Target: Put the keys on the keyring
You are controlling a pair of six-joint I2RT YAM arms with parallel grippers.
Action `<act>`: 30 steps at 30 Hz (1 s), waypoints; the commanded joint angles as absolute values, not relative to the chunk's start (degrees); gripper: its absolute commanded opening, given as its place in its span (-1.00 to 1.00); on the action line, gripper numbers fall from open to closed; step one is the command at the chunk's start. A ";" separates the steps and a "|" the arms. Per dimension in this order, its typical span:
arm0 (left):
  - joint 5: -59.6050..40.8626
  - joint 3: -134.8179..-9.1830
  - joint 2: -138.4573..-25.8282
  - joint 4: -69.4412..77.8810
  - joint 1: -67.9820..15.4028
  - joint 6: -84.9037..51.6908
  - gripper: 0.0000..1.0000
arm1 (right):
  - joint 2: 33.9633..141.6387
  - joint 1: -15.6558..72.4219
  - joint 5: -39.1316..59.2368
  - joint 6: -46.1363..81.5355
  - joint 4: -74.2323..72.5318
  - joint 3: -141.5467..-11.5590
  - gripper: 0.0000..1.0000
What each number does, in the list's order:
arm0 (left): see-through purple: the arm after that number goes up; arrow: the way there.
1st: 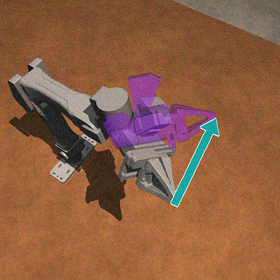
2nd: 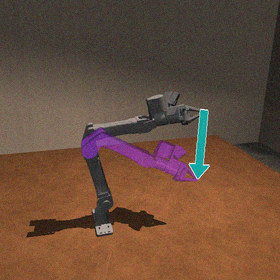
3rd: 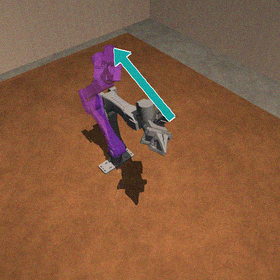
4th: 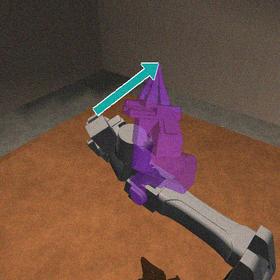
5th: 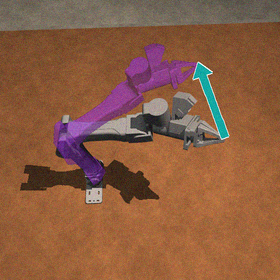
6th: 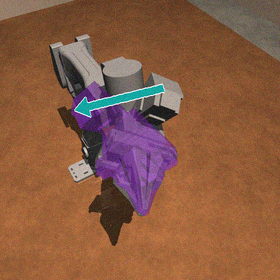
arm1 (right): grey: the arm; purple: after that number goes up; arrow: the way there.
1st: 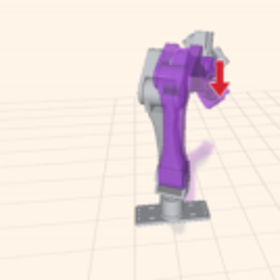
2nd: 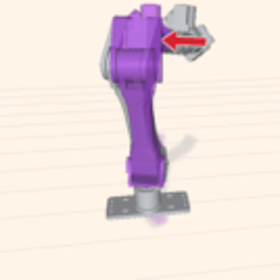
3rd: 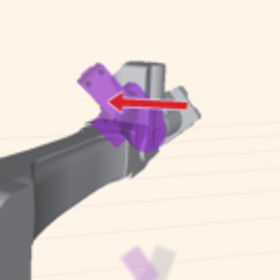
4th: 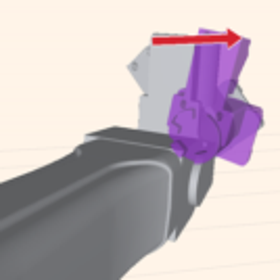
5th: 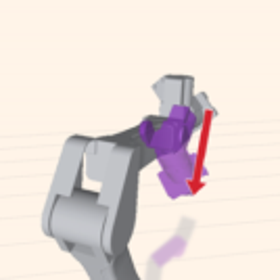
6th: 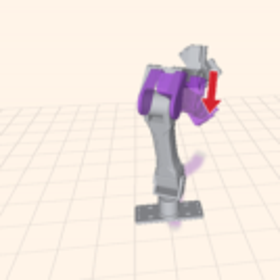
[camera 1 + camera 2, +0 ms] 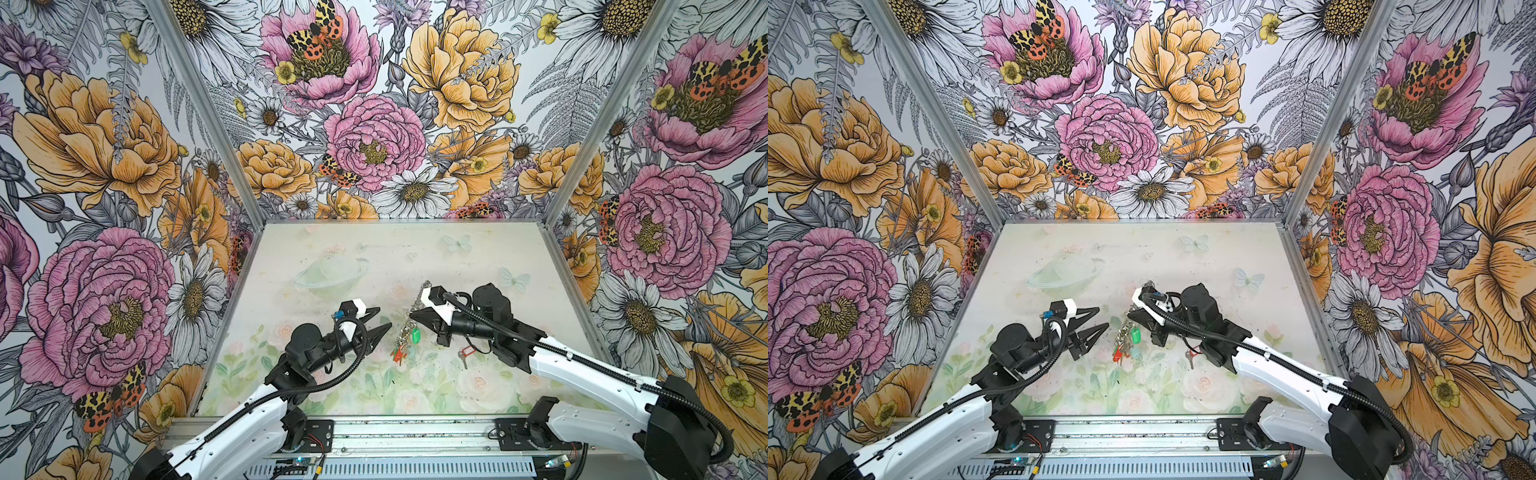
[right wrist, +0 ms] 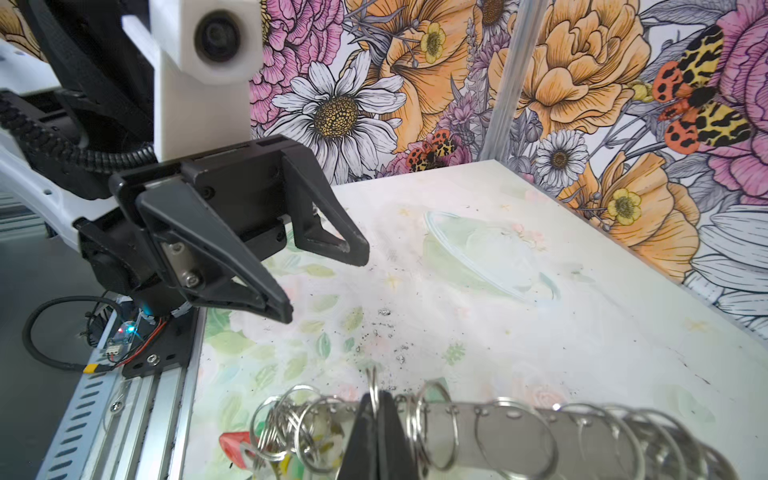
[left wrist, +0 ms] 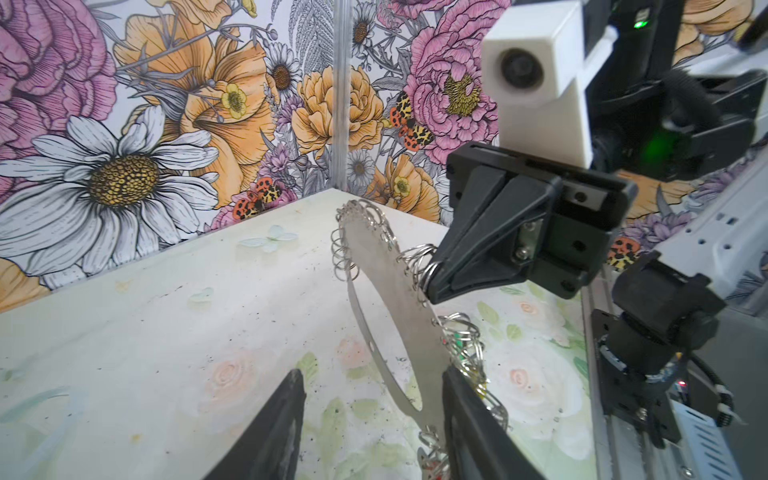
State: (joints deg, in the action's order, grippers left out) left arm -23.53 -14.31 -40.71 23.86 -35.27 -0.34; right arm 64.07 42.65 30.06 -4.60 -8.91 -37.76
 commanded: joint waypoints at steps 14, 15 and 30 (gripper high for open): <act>-37.16 -14.23 -42.94 27.53 -35.51 4.31 -0.41 | 65.60 43.85 40.01 -4.67 -13.26 -39.44 -1.00; -37.55 -14.45 -43.30 27.53 -35.67 4.28 -0.42 | 65.74 44.00 40.07 -4.76 -13.31 -39.55 -1.00; -36.86 -14.63 -45.38 27.62 -37.51 4.70 -0.64 | 68.11 47.37 40.91 -4.30 -15.31 -40.42 -1.00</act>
State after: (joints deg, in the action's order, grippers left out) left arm -35.92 -14.24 -46.04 26.50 -37.01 3.51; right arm 68.45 46.33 39.05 -4.16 -11.07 -37.74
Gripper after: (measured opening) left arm 0.183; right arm 0.047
